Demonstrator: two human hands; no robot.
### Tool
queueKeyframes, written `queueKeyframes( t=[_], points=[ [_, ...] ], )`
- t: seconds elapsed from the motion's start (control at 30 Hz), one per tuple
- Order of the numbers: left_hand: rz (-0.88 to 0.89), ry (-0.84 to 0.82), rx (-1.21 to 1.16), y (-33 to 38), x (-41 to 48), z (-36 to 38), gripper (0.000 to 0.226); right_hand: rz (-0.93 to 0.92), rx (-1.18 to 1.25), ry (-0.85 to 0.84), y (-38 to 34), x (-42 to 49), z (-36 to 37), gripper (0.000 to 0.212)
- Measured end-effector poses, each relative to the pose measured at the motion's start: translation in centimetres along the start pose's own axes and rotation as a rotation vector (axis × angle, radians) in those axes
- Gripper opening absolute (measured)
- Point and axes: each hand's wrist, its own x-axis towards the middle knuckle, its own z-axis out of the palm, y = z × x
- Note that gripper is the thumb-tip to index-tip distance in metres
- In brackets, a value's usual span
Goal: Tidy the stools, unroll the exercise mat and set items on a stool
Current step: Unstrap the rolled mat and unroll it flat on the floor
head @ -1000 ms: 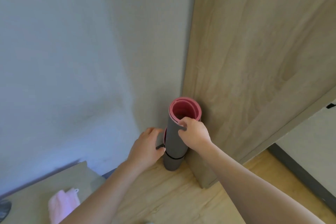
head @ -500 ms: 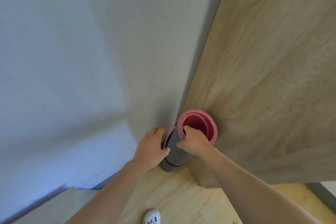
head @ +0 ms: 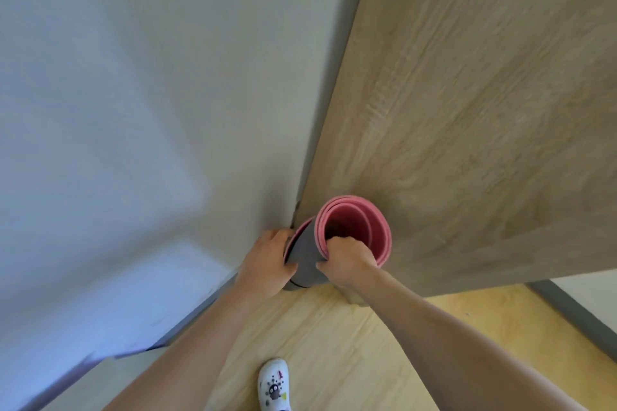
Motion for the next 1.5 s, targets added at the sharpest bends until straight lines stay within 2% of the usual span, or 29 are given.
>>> queueKeyframes(
  t=[0.27,0.5,0.57,0.67,0.8,0.93,1.1,1.37,1.5],
  points=[
    [0.012,0.013,0.000,3.0,-2.2,2.6,0.055,0.062,0.101,0.110,3.6,-5.3,2.1,0.023],
    [0.103,-0.232,0.082,8.6,-7.7,9.6,0.104,0.145,0.228,0.243,10.1,-13.4,2.5,0.019],
    [0.034,-0.257,0.100,10.3,-9.8,13.1,0.113,0.177,0.265,0.298,12.2,-16.0,2.4,0.017],
    [-0.073,-0.241,0.003,13.5,-12.7,17.9,0.118,0.253,0.332,0.372,16.0,-20.4,2.6,0.014],
    [0.035,-0.334,-0.085,18.4,-15.3,22.8,0.111,0.348,0.415,0.415,21.4,-26.9,4.5,0.016],
    [0.198,-0.375,-0.060,24.9,-18.0,26.5,0.105,0.431,0.472,0.502,26.9,-33.3,6.5,0.015],
    [0.357,-0.451,-0.082,33.7,-21.6,32.0,0.111,0.548,0.542,0.647,34.6,-40.6,7.2,0.008],
    [0.564,-0.558,0.058,46.3,-22.0,40.5,0.112,0.804,0.608,0.834,47.8,-47.1,8.7,0.011],
    [0.633,-0.625,0.133,54.1,-20.6,47.3,0.114,0.960,0.659,0.896,57.1,-49.4,9.6,0.011]
  ],
)
